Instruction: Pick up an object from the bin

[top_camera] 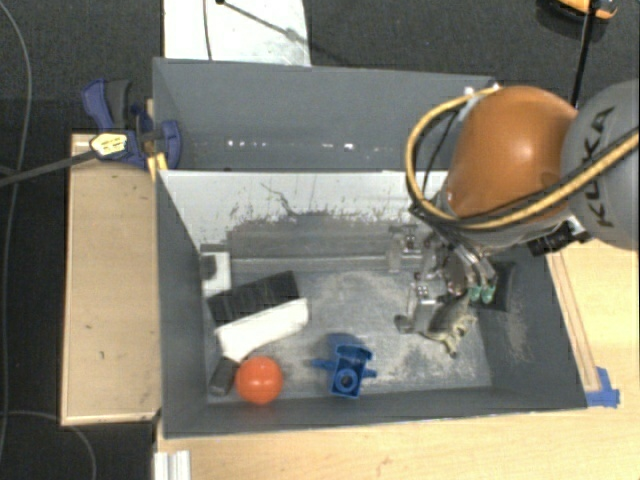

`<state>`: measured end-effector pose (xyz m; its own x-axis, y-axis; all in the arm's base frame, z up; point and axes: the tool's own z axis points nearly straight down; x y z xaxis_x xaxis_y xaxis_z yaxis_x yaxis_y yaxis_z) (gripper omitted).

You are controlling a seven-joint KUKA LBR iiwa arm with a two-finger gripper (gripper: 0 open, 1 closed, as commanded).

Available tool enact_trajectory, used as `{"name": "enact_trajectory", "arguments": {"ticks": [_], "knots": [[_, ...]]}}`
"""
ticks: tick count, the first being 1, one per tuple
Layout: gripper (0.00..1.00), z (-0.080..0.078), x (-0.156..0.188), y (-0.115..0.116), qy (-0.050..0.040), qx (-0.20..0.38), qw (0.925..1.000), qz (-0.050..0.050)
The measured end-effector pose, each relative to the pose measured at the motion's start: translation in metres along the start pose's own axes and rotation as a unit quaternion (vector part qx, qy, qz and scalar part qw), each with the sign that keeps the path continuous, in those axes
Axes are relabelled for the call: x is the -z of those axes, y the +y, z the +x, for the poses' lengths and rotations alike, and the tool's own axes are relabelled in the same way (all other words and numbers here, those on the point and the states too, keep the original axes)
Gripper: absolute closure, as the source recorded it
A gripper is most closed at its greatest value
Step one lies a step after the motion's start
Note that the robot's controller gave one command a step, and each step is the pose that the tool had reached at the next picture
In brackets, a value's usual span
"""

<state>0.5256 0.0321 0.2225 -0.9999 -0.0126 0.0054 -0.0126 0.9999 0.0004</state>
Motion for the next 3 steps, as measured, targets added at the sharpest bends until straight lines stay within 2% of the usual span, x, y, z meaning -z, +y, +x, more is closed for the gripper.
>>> {"name": "enact_trajectory", "arguments": {"ticks": [2,3], "knots": [[0.00,0.001,0.005,0.003,-0.0030,0.016,0.9999,0.000],[0.00,0.021,-0.039,0.004,-0.0066,0.069,0.9976,0.000]]}}
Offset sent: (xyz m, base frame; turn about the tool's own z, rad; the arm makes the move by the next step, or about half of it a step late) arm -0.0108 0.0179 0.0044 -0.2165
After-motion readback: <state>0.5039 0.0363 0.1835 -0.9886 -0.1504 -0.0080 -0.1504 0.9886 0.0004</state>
